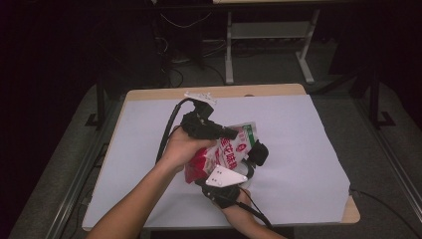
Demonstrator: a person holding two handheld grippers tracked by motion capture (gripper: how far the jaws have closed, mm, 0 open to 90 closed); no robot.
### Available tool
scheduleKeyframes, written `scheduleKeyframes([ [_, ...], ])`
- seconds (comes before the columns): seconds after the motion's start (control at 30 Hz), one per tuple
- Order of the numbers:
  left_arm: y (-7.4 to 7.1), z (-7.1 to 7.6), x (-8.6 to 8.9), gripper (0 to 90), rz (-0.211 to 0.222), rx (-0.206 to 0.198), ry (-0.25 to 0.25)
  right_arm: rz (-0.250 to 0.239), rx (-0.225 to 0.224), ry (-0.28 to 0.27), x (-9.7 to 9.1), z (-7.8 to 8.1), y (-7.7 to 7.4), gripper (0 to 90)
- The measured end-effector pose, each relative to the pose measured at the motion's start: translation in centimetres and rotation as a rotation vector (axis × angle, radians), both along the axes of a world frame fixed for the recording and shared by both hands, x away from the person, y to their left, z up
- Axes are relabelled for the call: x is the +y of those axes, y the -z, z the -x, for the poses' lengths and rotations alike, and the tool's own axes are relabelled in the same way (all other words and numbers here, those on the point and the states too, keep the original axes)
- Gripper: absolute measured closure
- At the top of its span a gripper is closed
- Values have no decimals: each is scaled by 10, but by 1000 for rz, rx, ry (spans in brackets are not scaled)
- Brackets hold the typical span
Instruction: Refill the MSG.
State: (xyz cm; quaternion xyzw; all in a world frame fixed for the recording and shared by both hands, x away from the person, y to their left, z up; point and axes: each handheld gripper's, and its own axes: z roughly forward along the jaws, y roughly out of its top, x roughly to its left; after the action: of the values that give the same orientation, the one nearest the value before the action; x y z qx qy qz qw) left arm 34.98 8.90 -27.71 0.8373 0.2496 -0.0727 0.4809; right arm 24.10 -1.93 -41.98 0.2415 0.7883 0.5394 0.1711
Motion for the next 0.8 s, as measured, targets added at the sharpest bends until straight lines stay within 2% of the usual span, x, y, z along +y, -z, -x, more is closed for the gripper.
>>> scheduleKeyframes([
  [0.27, -4, 0, -3, 899, -3, 4, -4, 4, -19, -6, -1, 0, -4, 900],
  [0.8, -9, 2, -4, 899, -40, -4, -12, -16, -33, -20, 3, -1, -6, 900],
])
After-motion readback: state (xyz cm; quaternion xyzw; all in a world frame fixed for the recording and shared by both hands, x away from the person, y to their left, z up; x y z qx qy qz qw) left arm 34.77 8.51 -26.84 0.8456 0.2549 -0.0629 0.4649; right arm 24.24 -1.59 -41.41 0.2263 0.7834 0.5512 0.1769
